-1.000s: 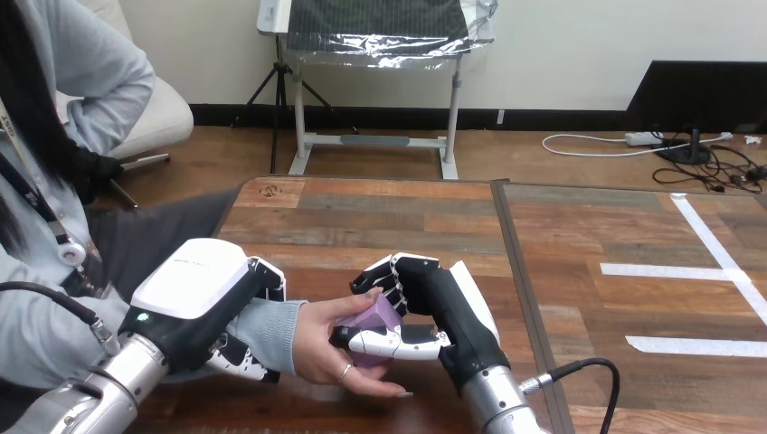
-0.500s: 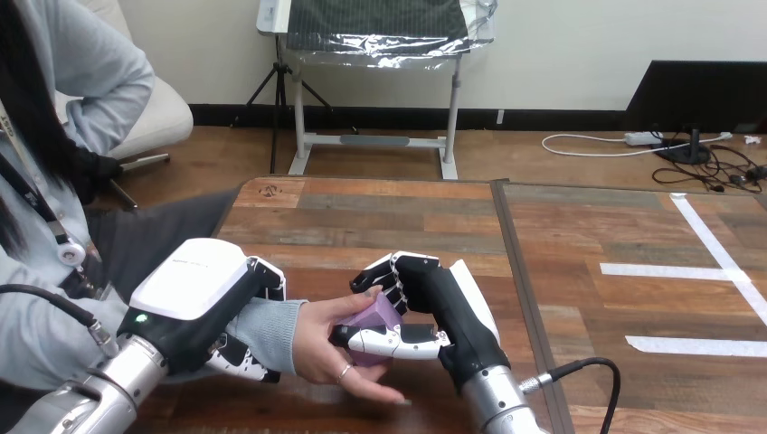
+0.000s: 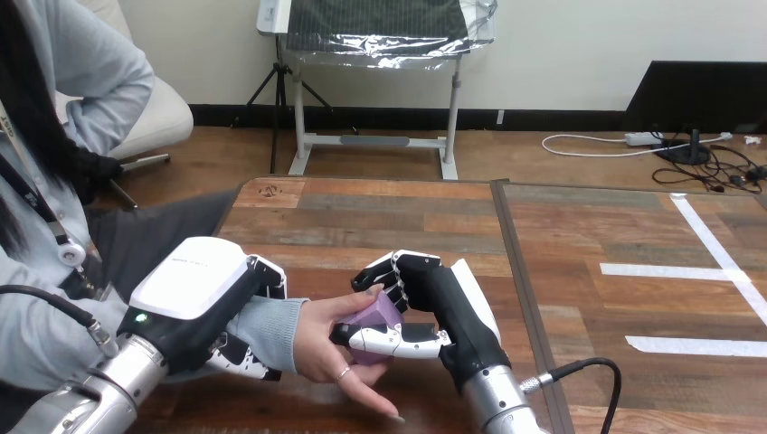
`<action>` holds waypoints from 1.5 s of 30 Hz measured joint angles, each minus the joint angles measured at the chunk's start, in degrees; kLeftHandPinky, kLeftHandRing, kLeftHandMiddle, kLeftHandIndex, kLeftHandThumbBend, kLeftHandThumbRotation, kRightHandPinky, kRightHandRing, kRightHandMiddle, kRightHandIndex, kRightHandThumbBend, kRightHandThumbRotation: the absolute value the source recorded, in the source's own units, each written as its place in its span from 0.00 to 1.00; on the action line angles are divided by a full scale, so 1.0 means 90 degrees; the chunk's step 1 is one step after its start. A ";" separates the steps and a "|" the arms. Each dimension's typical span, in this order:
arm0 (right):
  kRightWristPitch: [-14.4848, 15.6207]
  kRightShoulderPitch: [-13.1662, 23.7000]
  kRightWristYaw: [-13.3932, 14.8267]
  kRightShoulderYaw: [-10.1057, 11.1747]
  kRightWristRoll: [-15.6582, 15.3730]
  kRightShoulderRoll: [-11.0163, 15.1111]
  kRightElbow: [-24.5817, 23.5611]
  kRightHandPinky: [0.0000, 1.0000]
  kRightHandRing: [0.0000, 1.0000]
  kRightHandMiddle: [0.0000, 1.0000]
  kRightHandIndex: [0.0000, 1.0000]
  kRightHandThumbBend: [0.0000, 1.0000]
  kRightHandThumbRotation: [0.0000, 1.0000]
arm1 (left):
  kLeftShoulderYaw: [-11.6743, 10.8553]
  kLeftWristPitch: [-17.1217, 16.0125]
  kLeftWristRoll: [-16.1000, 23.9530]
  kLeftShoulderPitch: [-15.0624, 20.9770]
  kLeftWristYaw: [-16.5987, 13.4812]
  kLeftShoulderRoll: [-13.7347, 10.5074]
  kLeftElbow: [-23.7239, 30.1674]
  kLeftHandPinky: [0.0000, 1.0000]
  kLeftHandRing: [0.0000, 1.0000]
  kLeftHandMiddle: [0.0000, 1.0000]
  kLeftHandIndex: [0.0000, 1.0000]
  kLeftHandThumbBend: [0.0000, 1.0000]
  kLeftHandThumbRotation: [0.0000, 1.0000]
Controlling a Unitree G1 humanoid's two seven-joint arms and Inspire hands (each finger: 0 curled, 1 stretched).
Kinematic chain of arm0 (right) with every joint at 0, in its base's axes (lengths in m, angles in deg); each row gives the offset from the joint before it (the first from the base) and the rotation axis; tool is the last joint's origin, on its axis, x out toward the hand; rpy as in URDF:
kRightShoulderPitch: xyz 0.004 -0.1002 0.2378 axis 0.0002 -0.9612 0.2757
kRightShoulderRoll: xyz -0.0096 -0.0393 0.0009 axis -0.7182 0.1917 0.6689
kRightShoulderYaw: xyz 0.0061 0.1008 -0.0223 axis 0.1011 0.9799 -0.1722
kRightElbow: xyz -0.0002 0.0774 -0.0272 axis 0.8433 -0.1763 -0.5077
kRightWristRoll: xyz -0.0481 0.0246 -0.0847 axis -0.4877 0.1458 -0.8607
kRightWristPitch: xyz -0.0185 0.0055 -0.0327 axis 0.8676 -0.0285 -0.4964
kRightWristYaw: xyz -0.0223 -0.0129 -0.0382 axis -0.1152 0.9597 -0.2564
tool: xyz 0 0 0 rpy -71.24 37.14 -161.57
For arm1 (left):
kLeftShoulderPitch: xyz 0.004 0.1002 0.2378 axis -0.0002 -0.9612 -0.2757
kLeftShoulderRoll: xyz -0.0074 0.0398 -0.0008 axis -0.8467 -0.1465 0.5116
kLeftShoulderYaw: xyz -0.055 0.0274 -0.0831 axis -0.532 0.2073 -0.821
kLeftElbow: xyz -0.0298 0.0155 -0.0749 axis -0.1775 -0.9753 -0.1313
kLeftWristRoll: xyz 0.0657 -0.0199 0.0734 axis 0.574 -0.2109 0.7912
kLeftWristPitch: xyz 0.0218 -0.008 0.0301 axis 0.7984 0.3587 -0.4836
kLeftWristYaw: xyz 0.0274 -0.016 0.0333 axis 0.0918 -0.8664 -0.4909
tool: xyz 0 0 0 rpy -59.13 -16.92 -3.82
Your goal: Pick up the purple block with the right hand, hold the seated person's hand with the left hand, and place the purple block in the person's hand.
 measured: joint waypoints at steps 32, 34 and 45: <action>0.0051 0.0070 -0.0305 0.0080 0.0166 0.0196 -0.0002 0.82 0.83 0.83 0.86 0.94 0.24 | -0.0032 -0.0168 0.0005 -0.0016 -0.0785 0.0261 0.0000 0.72 0.77 0.80 0.84 0.96 0.26; 0.0050 0.0092 -0.0307 0.0083 0.0158 0.0242 -0.0002 0.84 0.84 0.84 0.87 0.95 0.27 | -0.0031 -0.0183 0.0006 -0.0016 -0.0863 0.0284 -0.0028 0.77 0.81 0.83 0.88 0.97 0.30; -0.0028 0.0201 -0.0506 0.0141 0.0249 0.0496 -0.0002 0.89 0.89 0.90 0.93 0.99 0.37 | -0.0031 -0.0234 0.0032 -0.0016 -0.1357 0.0363 -0.0209 0.92 0.95 0.96 0.99 1.00 0.49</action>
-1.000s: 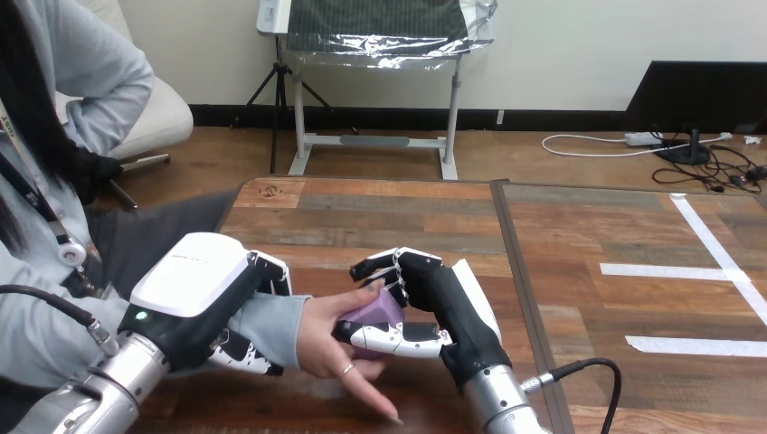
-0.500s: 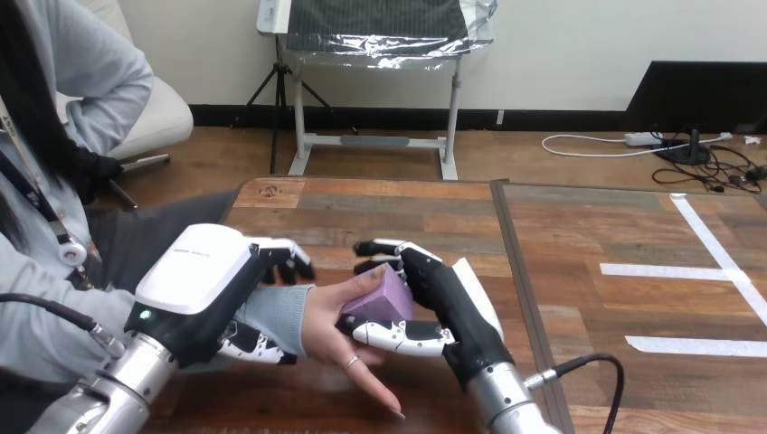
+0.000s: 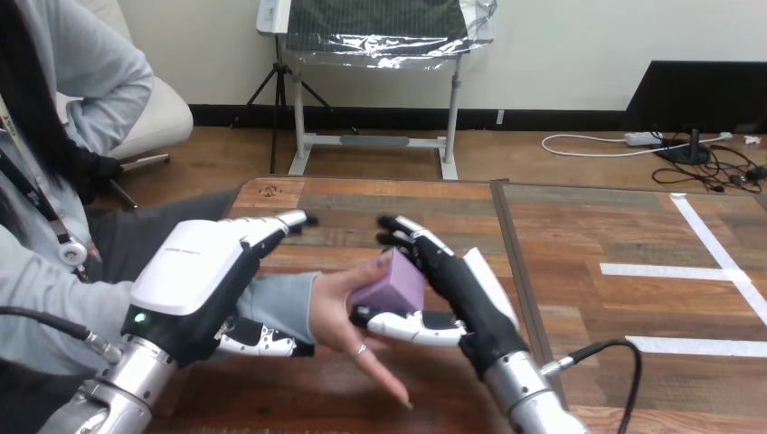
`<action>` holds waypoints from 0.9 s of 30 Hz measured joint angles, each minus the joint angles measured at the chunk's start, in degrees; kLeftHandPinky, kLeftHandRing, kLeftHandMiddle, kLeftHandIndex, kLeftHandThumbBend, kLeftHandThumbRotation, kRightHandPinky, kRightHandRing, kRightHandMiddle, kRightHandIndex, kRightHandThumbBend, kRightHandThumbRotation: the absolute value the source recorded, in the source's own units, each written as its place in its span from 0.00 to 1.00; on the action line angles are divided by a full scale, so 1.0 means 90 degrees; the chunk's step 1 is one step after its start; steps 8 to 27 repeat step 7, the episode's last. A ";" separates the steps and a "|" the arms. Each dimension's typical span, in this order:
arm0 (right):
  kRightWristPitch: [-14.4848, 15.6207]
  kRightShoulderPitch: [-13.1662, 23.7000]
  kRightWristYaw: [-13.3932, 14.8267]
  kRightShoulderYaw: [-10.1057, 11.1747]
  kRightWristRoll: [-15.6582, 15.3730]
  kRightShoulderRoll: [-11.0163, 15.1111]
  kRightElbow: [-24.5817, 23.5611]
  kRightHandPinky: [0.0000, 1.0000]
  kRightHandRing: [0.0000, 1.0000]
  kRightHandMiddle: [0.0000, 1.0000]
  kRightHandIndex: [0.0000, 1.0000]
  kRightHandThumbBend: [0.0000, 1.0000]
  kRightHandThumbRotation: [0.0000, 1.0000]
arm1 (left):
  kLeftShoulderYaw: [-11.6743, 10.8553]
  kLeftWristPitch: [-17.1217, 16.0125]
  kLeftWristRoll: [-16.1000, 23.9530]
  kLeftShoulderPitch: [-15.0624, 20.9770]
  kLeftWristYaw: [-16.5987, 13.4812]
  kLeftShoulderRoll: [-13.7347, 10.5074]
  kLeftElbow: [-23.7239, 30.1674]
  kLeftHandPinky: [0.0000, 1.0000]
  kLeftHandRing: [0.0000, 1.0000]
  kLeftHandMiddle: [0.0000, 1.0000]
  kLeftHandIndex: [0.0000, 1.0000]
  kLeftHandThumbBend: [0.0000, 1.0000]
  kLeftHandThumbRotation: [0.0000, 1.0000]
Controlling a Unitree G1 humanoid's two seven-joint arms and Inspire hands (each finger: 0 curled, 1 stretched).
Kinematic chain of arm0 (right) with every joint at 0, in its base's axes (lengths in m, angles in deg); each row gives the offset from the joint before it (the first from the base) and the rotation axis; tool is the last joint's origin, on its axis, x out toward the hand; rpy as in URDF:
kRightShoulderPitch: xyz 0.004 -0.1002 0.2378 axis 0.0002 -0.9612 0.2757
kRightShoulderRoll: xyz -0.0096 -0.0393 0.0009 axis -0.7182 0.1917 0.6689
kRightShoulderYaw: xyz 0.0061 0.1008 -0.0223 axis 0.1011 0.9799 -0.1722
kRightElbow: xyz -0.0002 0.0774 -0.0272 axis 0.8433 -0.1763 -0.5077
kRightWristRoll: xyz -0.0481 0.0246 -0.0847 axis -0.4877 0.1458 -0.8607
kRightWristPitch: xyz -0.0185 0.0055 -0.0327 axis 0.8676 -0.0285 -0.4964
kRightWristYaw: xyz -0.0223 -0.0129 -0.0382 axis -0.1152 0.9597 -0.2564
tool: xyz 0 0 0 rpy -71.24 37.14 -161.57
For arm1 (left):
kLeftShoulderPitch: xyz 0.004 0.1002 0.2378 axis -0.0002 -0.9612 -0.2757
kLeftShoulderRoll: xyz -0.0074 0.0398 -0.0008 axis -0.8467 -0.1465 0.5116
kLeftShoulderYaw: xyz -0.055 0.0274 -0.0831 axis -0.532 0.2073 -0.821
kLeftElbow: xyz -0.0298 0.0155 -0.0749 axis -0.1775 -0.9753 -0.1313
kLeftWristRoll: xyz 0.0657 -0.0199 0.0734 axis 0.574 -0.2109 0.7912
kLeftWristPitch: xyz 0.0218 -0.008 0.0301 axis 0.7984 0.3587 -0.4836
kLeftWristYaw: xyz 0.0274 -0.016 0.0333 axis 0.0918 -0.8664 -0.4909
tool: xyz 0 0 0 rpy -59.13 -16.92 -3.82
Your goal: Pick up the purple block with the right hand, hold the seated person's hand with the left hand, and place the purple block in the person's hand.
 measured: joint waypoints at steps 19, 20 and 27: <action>-0.0125 0.0024 -0.0008 0.0053 0.0020 0.0141 0.0000 0.92 0.93 0.94 0.96 1.00 0.50 | 0.0000 -0.0046 -0.0003 -0.0019 -0.0290 0.0067 -0.0086 0.95 0.99 0.99 1.00 1.00 0.57; -0.0125 0.0024 -0.0008 0.0053 0.0020 0.0141 0.0000 0.92 0.93 0.94 0.96 1.00 0.50 | 0.0000 -0.0046 -0.0003 -0.0019 -0.0290 0.0067 -0.0086 0.95 0.99 0.99 1.00 1.00 0.57; -0.0125 0.0024 -0.0008 0.0053 0.0020 0.0141 0.0000 0.92 0.93 0.94 0.96 1.00 0.50 | 0.0000 -0.0046 -0.0003 -0.0019 -0.0290 0.0067 -0.0086 0.95 0.99 0.99 1.00 1.00 0.57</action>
